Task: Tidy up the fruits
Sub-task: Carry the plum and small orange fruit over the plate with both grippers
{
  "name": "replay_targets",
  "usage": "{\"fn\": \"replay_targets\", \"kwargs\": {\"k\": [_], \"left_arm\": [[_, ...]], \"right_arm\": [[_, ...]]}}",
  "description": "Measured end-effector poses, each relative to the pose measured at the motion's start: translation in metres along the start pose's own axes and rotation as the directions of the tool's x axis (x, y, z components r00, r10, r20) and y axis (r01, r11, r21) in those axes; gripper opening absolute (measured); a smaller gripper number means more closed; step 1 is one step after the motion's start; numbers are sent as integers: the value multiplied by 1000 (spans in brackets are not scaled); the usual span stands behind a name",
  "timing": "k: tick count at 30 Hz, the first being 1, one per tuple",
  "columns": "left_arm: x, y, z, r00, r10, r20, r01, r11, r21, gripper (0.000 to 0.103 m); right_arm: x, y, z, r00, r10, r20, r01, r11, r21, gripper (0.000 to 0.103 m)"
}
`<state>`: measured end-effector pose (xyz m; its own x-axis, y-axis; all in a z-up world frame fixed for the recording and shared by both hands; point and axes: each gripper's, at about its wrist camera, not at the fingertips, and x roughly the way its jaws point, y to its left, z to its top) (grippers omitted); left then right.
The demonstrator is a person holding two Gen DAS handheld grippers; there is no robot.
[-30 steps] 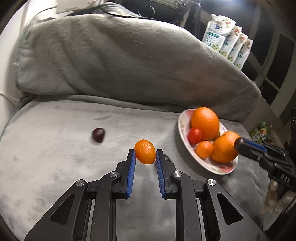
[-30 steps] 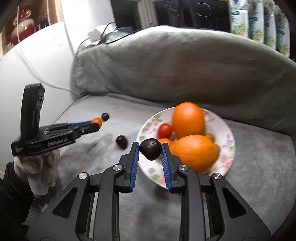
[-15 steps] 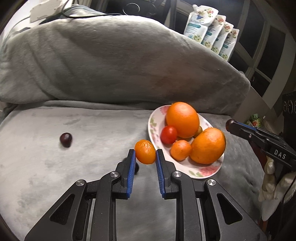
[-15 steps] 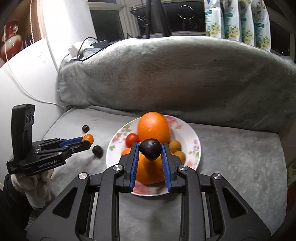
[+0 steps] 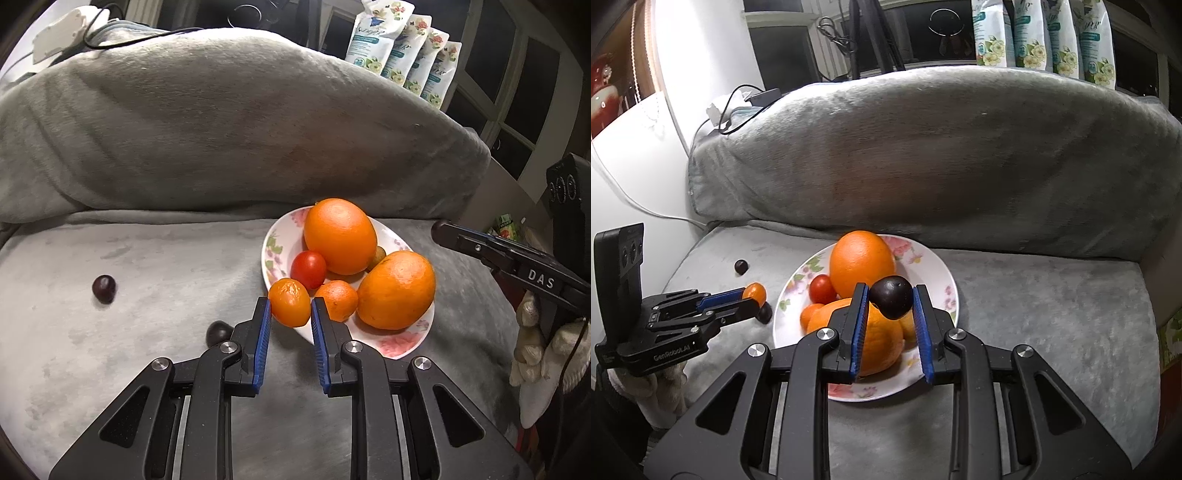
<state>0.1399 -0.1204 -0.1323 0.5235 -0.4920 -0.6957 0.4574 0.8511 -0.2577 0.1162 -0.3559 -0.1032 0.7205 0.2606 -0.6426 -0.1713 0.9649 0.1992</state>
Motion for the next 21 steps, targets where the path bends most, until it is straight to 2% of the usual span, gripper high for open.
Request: {"fn": "replay_targets", "kwargs": {"k": [21], "left_arm": [[5,-9,5,1000,-17,-5,17,1000,13,20]], "right_arm": [[25,-16,7,999,9,-39,-8,999,36,25]]}}
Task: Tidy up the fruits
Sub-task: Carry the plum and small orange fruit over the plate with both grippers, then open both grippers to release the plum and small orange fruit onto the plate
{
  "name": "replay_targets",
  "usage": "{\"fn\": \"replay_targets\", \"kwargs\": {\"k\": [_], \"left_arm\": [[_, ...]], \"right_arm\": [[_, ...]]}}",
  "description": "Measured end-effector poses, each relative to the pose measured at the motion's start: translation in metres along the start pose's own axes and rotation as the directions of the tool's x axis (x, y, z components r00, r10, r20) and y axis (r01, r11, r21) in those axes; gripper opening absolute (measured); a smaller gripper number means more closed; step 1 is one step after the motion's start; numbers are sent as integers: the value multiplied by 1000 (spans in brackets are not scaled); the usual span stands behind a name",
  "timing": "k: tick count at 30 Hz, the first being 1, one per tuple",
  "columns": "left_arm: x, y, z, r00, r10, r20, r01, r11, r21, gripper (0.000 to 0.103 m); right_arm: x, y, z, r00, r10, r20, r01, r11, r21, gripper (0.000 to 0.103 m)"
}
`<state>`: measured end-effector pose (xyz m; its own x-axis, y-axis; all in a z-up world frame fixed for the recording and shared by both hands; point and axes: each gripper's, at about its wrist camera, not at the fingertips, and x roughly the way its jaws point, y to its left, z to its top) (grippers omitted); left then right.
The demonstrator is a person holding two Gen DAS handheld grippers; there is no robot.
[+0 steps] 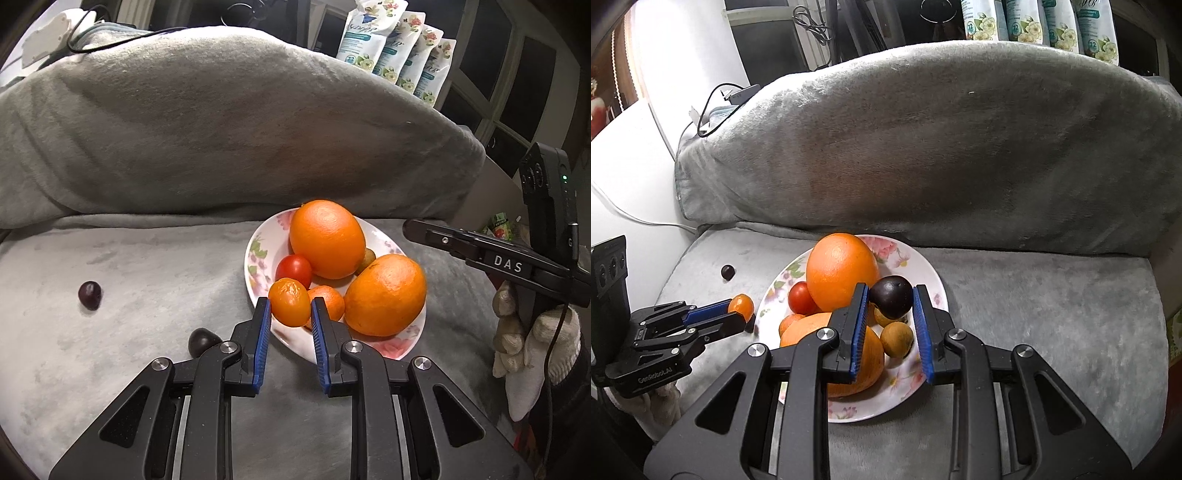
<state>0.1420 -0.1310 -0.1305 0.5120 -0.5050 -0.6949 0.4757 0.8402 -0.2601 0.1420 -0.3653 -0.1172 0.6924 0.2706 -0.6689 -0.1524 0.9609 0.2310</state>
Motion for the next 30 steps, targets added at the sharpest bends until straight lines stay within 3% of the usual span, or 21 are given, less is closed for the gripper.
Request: {"fn": "replay_targets", "kwargs": {"k": [16,18,20,21,25,30], "left_arm": [[-3,-9,3,1000,-10,10,10,1000,25,21],[-4,-9,3,1000,-9,13,9,1000,26,25],[-5,-10,2,1000,-9,18,8,1000,29,37],[-5,-10,2,1000,-9,20,8,999,31,38],[-7,-14,2,999,-1,37,-1,999,49,49],[-10,-19,1,999,6,54,-10,998,63,65]], "right_arm": [[3,-1,2,1000,20,-3,-20,1000,8,27],[1,0,2,1000,21,0,-21,1000,6,31],[0,0,2,1000,22,5,-22,1000,5,42],[-1,1,2,1000,23,10,-23,1000,6,50],[-3,2,2,1000,23,15,-23,1000,2,56],[-8,6,2,999,12,34,-12,1000,-16,76]]}}
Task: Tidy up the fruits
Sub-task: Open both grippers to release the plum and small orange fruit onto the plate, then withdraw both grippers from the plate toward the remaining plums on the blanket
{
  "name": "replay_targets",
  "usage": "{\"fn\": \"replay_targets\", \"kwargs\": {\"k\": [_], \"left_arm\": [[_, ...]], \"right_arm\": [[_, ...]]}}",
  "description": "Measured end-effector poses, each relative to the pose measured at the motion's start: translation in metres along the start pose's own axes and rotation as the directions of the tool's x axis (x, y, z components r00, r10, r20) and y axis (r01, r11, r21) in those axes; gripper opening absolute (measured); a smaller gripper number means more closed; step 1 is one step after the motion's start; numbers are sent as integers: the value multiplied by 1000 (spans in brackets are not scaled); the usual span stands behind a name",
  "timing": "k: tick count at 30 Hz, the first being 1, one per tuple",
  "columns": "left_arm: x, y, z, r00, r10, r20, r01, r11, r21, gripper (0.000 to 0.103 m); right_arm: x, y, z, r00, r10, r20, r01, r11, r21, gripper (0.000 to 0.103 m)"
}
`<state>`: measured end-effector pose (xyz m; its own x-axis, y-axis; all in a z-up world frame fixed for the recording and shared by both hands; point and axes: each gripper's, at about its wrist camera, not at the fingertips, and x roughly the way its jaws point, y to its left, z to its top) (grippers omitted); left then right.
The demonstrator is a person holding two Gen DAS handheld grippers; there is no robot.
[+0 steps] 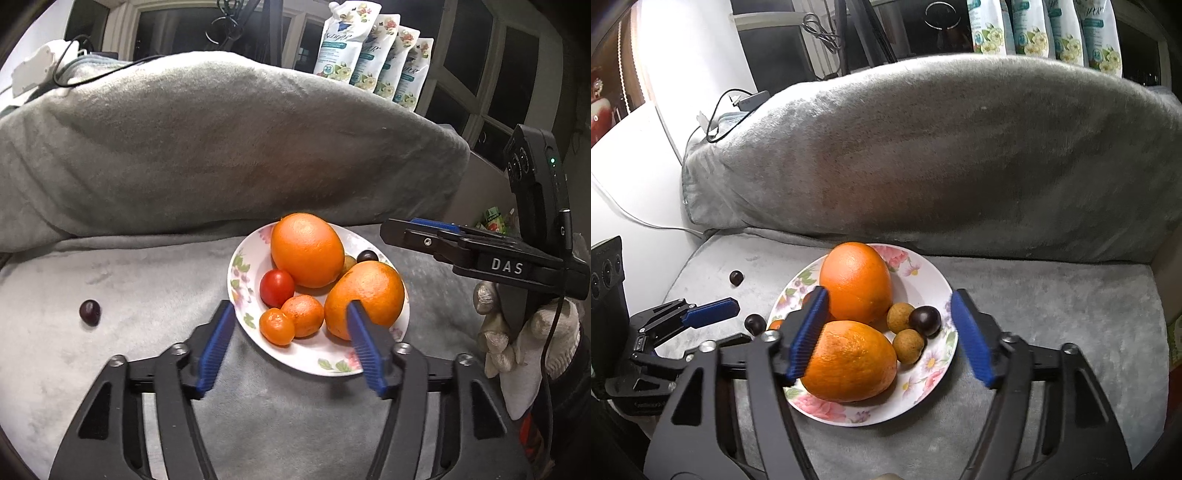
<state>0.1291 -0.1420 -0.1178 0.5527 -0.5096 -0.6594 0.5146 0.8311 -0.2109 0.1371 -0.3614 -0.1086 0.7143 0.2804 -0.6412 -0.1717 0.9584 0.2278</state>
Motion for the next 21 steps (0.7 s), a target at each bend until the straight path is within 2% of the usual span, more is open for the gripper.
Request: {"fn": "replay_targets", "kwargs": {"k": [3,8,13,17,21], "left_arm": [[-1,-2,0,1000,0,4,0,1000,5,69],[-5,-5,-1,1000,24,14,-24,999,21,75],[-8,-5,-1,999,32,23,-33,999,23,76],[-11,-4,-1,999,41,23,-41,999,23,78],[-15,-1,-2,998,55,29,-56,998,17,80]], "right_arm": [[-3,3,1,1000,-2,13,2,1000,-9,84],[-7,8,2,1000,-4,24,4,1000,-15,86],[-9,12,2,1000,-10,25,11,1000,-28,86],[-13,17,2,999,-17,38,18,999,-39,94],[-17,22,2,999,-18,50,21,999,-42,94]]}}
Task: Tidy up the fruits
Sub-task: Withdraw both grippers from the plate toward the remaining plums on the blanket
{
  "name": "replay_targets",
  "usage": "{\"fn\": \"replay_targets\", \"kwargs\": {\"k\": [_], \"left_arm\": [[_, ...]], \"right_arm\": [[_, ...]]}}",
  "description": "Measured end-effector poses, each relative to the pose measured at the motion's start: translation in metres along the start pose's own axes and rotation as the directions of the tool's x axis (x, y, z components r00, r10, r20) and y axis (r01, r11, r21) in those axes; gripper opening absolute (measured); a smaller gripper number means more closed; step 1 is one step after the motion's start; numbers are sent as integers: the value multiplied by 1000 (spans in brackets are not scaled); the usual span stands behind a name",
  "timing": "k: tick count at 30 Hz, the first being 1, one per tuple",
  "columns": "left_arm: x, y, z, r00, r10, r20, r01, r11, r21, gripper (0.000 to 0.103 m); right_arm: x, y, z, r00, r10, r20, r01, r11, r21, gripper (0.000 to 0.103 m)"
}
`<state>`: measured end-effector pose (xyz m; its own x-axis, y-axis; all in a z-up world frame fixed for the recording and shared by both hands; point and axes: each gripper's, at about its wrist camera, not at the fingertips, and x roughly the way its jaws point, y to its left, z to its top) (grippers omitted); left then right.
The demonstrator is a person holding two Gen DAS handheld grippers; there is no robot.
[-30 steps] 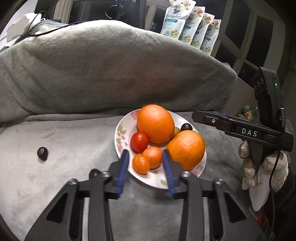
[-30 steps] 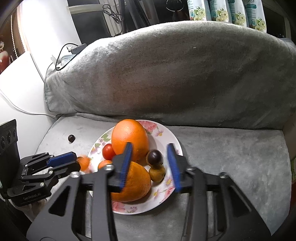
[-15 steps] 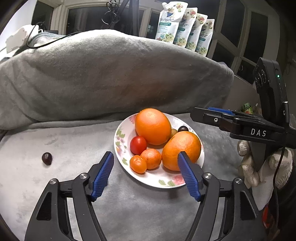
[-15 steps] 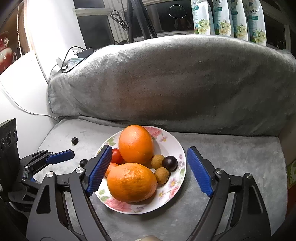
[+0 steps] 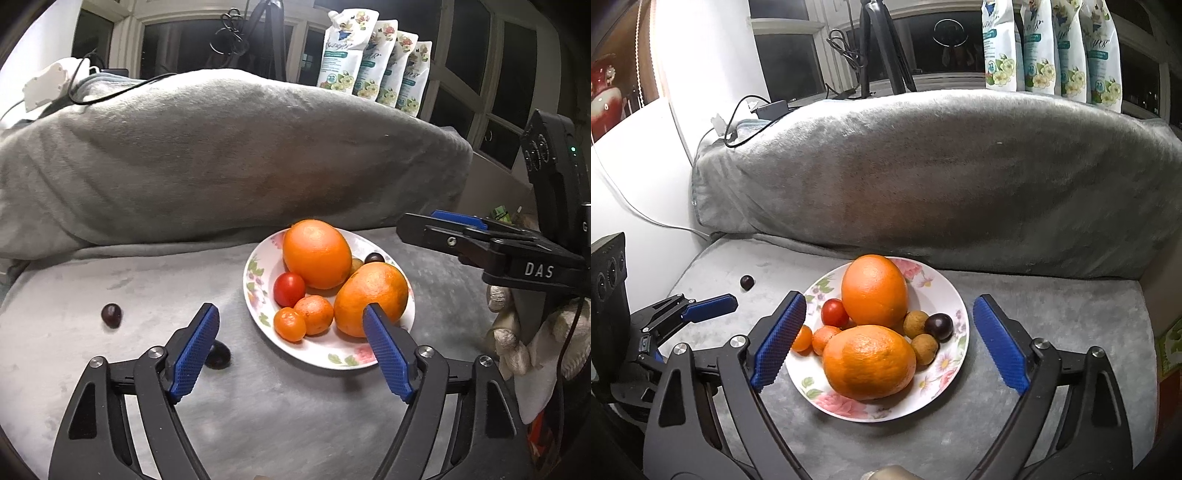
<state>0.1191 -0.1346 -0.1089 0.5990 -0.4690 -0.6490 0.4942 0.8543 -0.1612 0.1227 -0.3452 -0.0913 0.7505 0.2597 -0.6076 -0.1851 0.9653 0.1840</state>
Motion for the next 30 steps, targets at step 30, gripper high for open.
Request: {"fn": "replay_targets", "kwargs": {"k": [30], "left_arm": [[-49,135,-27,980,200,25,-189,956,-223,80]], "right_arm": [[2,90,-25,991,132,-27,-134,983,-126,94]]}}
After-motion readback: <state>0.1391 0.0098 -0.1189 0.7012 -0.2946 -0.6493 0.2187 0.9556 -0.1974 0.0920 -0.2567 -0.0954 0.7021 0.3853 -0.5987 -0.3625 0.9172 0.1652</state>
